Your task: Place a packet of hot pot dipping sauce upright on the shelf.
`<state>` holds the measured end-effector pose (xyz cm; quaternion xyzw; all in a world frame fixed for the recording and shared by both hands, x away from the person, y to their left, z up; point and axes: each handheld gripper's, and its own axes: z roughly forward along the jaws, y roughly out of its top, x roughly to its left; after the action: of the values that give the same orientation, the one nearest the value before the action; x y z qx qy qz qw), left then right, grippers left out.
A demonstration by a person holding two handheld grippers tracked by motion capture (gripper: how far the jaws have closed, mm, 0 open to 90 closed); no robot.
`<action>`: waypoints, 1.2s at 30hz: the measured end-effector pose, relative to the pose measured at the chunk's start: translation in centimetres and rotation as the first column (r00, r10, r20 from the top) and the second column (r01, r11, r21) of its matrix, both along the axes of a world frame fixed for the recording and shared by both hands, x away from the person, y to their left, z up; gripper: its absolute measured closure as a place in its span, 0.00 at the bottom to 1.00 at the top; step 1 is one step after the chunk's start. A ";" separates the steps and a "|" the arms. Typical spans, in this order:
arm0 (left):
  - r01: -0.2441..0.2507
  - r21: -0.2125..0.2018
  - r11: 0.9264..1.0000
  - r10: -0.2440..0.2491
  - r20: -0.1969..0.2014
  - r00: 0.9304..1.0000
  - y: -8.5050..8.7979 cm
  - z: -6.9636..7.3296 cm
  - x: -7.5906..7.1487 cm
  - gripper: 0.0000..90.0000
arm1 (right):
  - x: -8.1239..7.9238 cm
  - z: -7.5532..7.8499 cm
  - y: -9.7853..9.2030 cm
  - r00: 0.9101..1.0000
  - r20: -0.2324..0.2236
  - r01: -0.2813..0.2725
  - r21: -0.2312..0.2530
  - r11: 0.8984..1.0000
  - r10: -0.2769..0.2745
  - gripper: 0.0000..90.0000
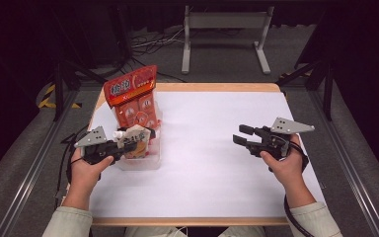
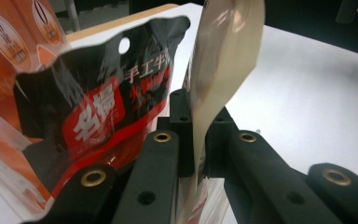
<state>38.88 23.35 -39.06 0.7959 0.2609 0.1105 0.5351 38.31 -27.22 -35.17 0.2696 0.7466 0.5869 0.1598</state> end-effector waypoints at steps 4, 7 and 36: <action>0.005 0.011 1.000 -0.005 -0.013 1.000 -0.2 -0.2 0.2 0.94 | 0.1 -0.1 0.0 1.000 -0.004 0.003 0.005 1.000 -0.003 0.56; 0.001 0.012 1.000 -0.001 -0.034 0.999 -0.3 -0.4 0.1 0.94 | 0.0 -0.1 0.0 1.000 -0.005 0.004 0.007 1.000 -0.004 0.55; -0.066 0.076 0.995 0.075 -0.114 0.991 2.0 -1.2 -0.2 0.94 | 0.1 -0.2 0.2 1.000 -0.002 -0.002 0.013 1.000 0.002 0.53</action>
<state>38.64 25.33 -40.28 0.8099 0.3156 0.0919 0.4857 38.45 -26.98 -35.37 0.2706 0.7431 0.5916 0.1568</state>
